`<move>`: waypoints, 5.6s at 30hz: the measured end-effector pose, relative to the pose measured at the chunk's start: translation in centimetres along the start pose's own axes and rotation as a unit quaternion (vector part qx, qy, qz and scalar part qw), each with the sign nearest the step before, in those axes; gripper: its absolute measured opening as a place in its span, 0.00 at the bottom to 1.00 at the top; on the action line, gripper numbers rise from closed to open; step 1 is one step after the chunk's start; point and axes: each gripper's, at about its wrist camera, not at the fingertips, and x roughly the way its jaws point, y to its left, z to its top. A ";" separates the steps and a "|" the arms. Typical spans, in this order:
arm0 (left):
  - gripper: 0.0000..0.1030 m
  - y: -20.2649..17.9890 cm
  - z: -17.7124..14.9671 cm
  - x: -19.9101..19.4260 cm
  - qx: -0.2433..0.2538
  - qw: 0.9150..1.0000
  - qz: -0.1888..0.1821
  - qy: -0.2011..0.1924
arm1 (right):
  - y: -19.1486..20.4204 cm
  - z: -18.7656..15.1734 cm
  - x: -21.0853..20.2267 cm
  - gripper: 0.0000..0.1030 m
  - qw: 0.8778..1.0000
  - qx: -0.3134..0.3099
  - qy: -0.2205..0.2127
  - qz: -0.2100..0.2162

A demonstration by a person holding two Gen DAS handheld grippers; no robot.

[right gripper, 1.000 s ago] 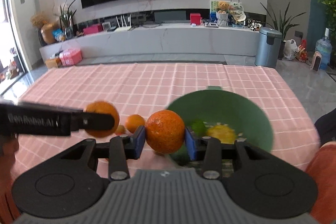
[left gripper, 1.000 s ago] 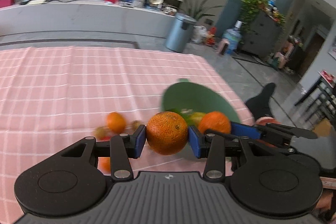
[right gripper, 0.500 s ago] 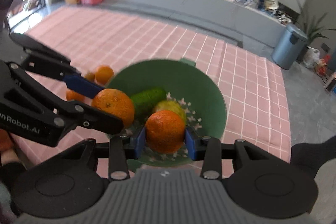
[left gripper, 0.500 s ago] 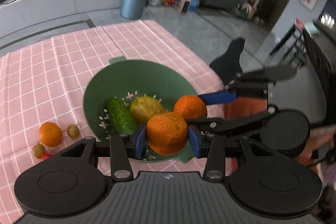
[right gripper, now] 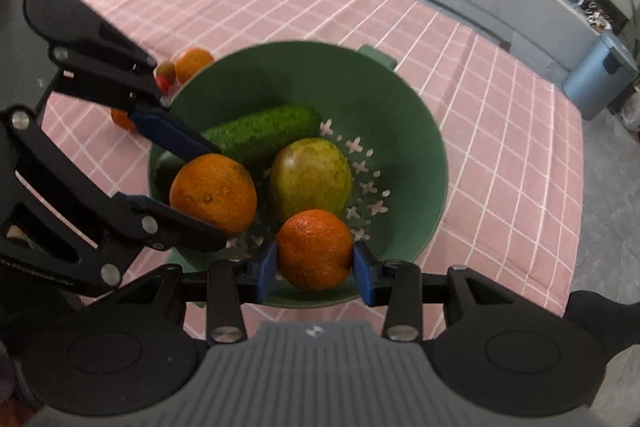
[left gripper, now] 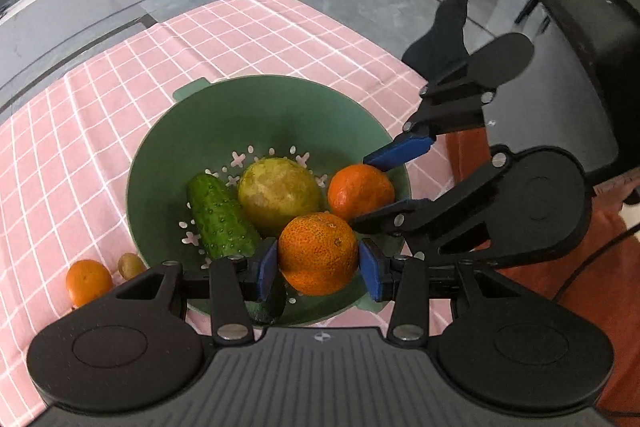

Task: Organize fruits
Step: 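Carry the orange in the left tool while the right tool carries its orange to the colander, then open both tools to release the oranges into the colander and withdraw, then grasp an orange with the left tool while the right tool grasps a small brown fruit, then carry the orange in the left tool while the right tool carries the brown fruit toward the colander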

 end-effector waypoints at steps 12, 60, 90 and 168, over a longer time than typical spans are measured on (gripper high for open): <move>0.54 -0.2 0.2 0.3 0.021 1.000 0.000 0.012 | 0.6 0.5 0.7 0.37 0.999 -0.042 0.028 0.003; 0.65 10.0 -13.1 -10.3 -0.188 0.972 0.075 -0.119 | 17.1 2.0 -1.7 0.27 0.975 0.060 -0.210 -0.039; 0.43 12.6 -13.6 -4.0 -0.191 0.976 0.084 -0.058 | 18.1 5.0 5.5 0.26 0.967 -0.211 -0.123 -0.069; 0.43 4.8 -1.1 -3.7 -0.132 0.981 0.032 -0.135 | 7.1 0.1 -3.9 0.20 0.976 -0.029 -0.163 -0.142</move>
